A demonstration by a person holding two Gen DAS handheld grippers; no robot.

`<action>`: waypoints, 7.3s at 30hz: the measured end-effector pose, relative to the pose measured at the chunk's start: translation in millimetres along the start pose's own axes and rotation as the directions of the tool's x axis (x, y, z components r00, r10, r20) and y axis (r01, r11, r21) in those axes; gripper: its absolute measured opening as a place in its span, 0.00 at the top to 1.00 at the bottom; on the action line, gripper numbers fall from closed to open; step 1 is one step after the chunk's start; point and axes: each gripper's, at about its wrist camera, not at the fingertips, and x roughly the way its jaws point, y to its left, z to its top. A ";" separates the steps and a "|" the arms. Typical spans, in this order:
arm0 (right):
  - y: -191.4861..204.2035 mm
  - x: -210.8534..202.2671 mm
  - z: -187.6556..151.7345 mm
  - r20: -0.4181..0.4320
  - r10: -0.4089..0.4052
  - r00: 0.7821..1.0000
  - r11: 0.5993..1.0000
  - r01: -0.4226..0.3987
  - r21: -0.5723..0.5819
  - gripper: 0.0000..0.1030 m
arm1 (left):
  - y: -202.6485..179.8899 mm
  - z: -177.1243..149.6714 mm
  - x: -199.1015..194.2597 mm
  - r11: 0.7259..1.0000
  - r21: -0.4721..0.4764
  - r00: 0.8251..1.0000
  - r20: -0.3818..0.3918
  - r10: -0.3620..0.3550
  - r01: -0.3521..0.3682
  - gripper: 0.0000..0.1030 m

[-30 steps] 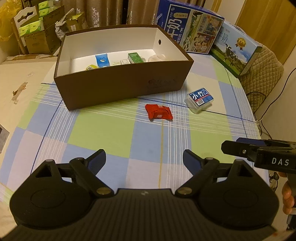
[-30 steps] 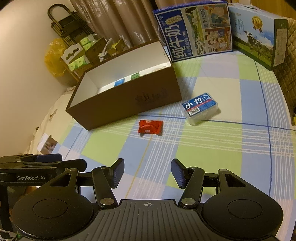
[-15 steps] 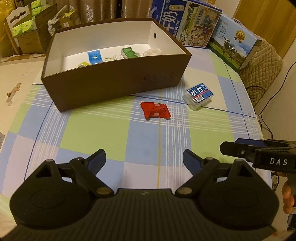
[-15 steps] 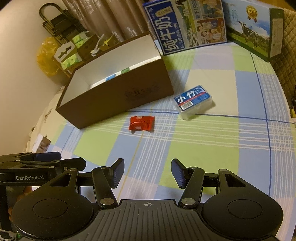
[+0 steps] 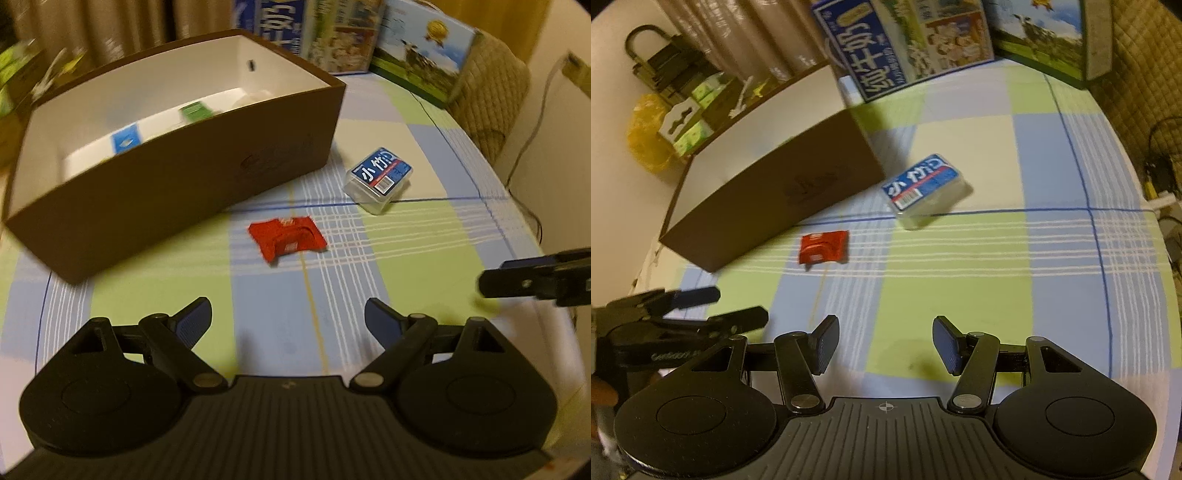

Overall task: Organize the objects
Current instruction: 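Lower the left tool onto the red packet and close its fingers on it, then close the right tool on the toothpick case while the left tool holds the red packet, then lift the red packet and toothpick case and carry both over the brown box, then open the left tool to drop the packet while the right tool releases the case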

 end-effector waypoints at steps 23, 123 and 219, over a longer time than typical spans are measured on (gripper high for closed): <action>-35.2 1.7 1.5 -0.025 -0.113 0.993 0.982 0.115 0.153 0.48 | 11.3 43.7 104.8 0.954 0.275 0.992 -0.045 -0.114 0.122 0.51; 95.7 100.0 -44.6 -0.203 0.012 0.979 0.886 -0.104 -0.451 0.40 | 67.1 -93.5 -7.8 0.928 -0.318 0.977 -0.143 0.155 -0.194 0.69; 153.4 155.5 205.5 0.128 0.054 0.990 0.940 -0.007 -0.341 0.47 | 195.5 129.0 21.7 0.924 -0.272 0.955 0.056 0.293 -0.267 0.66</action>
